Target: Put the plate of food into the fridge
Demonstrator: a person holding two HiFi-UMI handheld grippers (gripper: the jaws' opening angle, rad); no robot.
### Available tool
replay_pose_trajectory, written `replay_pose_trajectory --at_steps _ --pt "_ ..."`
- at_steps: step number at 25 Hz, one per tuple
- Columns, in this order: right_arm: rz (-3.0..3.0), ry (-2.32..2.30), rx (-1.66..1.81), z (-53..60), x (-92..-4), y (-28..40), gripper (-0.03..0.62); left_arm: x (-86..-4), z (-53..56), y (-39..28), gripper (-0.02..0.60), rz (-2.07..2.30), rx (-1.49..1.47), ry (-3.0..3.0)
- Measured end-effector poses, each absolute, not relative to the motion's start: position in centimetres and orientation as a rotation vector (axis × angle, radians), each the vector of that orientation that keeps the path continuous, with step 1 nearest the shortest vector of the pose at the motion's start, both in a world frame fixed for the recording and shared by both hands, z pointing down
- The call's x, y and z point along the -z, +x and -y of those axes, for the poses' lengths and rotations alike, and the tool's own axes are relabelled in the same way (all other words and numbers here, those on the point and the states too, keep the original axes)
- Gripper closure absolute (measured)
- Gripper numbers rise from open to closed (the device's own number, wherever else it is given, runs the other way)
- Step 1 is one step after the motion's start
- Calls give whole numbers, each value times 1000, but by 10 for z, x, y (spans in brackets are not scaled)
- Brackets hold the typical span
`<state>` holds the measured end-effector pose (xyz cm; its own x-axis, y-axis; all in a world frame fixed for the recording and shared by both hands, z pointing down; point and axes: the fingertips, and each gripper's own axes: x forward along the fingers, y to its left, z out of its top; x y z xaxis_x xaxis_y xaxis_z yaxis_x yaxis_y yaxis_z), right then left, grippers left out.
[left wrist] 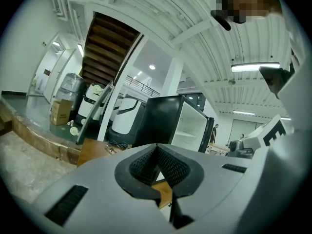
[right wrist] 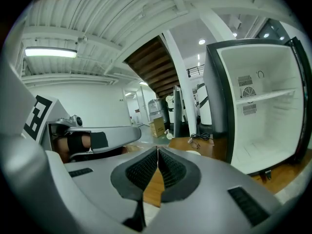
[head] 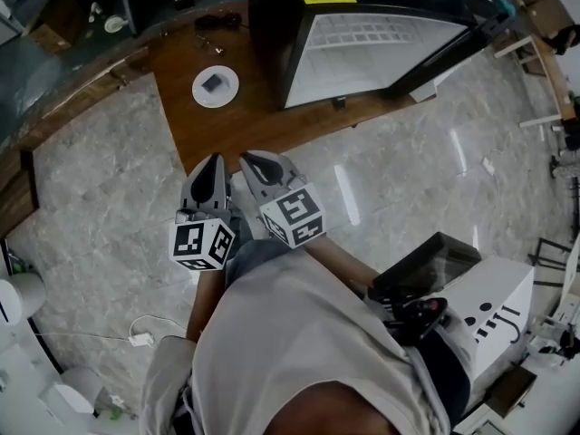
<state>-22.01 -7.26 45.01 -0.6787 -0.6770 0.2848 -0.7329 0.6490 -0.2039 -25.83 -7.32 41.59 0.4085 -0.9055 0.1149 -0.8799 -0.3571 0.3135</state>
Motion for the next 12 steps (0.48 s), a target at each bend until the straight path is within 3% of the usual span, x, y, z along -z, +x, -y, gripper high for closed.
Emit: replay_pose_trajectory --at_steps 12 --pt "2571 1332 -492 250 -443 -303 576 -405 261 -338 563 1349 84 2432"
